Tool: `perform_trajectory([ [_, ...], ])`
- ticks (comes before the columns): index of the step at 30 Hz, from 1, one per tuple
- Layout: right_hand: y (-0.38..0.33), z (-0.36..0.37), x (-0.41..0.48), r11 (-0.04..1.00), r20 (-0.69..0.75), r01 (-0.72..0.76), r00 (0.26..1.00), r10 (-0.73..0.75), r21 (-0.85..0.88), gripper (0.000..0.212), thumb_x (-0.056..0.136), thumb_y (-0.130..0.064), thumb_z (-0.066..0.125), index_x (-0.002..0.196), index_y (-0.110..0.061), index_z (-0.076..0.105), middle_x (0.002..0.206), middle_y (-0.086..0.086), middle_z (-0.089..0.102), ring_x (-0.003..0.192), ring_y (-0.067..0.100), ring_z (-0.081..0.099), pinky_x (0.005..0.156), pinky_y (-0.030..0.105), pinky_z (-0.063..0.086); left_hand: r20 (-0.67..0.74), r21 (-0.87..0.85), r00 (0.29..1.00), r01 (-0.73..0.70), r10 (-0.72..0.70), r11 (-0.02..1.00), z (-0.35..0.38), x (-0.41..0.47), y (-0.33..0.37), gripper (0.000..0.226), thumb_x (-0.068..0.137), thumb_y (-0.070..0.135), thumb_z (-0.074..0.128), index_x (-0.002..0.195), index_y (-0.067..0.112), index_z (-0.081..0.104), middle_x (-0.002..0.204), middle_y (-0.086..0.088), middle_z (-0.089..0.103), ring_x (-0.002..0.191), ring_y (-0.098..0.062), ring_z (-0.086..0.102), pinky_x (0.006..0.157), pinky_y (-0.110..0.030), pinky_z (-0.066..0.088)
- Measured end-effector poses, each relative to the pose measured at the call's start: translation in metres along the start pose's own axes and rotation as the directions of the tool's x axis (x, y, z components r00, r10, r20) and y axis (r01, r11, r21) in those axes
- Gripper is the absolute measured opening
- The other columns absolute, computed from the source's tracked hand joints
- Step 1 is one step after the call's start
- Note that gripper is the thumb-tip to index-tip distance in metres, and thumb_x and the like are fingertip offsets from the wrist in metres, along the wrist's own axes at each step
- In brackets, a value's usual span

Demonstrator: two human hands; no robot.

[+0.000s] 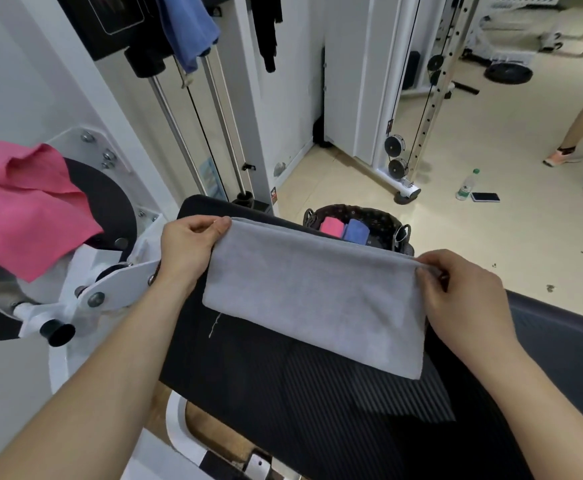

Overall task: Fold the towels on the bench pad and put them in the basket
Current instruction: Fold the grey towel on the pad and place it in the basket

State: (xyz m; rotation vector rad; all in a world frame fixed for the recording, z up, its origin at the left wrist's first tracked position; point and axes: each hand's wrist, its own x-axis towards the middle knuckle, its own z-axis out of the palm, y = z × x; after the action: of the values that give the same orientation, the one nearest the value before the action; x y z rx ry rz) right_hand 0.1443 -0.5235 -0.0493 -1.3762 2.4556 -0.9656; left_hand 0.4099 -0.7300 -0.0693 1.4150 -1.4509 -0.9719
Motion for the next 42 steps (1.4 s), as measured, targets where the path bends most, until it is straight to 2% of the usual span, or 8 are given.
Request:
perform_trajectory([
  [7,0.005,0.004,0.009,0.99,-0.006,0.024,1.0,-0.025,-0.137,0.015,0.092,-0.018,0.052,0.1,-0.015,0.064,0.097,0.006,0.06,0.077,0.023,0.048,0.065,0.033,0.033,0.001,0.065,1.0,-0.03,0.029,0.997,0.009,0.006,-0.002,0.007,0.084,0.028,0.074,0.089,0.023,0.075,0.085,0.008,0.072,0.081,-0.002,0.065,0.075,-0.021,0.051],
  [18,0.001,-0.008,0.021,0.993,0.099,-0.005,0.995,0.016,-0.116,0.016,0.09,-0.02,0.059,0.104,-0.02,0.067,0.101,0.002,0.069,0.093,0.028,0.061,0.076,0.034,0.043,0.034,0.287,0.984,-0.179,0.177,0.941,0.015,0.022,-0.012,0.018,0.082,0.037,0.073,0.096,0.027,0.073,0.093,0.004,0.068,0.084,-0.012,0.061,0.081,-0.031,0.052],
  [24,0.003,-0.021,0.033,0.996,0.305,-0.041,0.95,0.062,-0.077,0.013,0.089,-0.026,0.063,0.096,-0.023,0.073,0.089,-0.002,0.069,0.074,0.018,0.06,0.071,0.031,0.043,0.263,0.381,0.939,-0.313,0.223,0.87,0.005,0.022,-0.009,0.025,0.091,0.027,0.064,0.115,0.027,0.07,0.119,0.004,0.056,0.106,-0.012,0.052,0.097,-0.027,0.041],
  [31,-0.005,-0.025,0.045,0.99,0.422,-0.009,0.904,0.069,-0.143,0.008,0.078,-0.015,0.07,0.077,-0.021,0.065,0.074,0.001,0.067,0.077,0.022,0.061,0.066,0.031,0.044,0.253,0.446,0.94,-0.325,0.231,0.834,0.006,0.011,0.004,0.011,0.084,0.019,0.071,0.089,0.027,0.064,0.098,0.009,0.063,0.097,-0.01,0.055,0.084,-0.023,0.042],
  [34,-0.009,-0.025,0.051,0.995,0.476,-0.092,0.873,0.103,-0.048,0.008,0.079,-0.006,0.065,0.078,-0.014,0.064,0.058,0.007,0.068,0.053,0.017,0.058,0.052,0.026,0.043,0.276,0.408,0.942,-0.294,0.19,0.865,0.003,0.011,0.004,0.021,0.086,0.018,0.069,0.105,0.027,0.069,0.102,0.01,0.065,0.099,-0.007,0.057,0.086,-0.018,0.042],
  [37,-0.017,-0.027,0.059,0.96,0.538,-0.247,0.831,0.142,0.128,0.006,0.085,0.0,0.062,0.088,-0.006,0.062,0.068,0.016,0.069,0.052,0.016,0.067,0.044,0.022,0.05,0.259,0.39,0.949,-0.274,0.181,0.879,-0.006,0.008,0.003,0.018,0.089,0.016,0.065,0.102,0.026,0.072,0.102,0.008,0.065,0.099,-0.009,0.058,0.092,-0.027,0.045],
  [40,-0.031,-0.028,0.069,0.934,0.517,-0.255,0.851,0.094,0.25,0.007,0.085,0.003,0.062,0.086,-0.003,0.063,0.076,0.023,0.07,0.065,0.028,0.072,0.063,0.035,0.061,0.173,0.309,0.974,-0.193,0.145,0.931,-0.024,-0.004,0.002,0.021,0.09,0.008,0.06,0.091,0.026,0.069,0.09,0.013,0.065,0.086,-0.001,0.058,0.079,-0.019,0.045],
  [42,-0.047,-0.027,0.077,0.949,0.426,-0.125,0.905,-0.011,0.291,0.008,0.082,0.002,0.062,0.083,-0.005,0.066,0.075,0.018,0.07,0.067,0.029,0.071,0.071,0.044,0.061,0.078,0.237,0.986,-0.161,0.147,0.958,-0.041,-0.013,0.002,0.029,0.088,0.004,0.058,0.084,0.031,0.067,0.085,0.018,0.066,0.086,-0.005,0.059,0.079,-0.024,0.048],
])
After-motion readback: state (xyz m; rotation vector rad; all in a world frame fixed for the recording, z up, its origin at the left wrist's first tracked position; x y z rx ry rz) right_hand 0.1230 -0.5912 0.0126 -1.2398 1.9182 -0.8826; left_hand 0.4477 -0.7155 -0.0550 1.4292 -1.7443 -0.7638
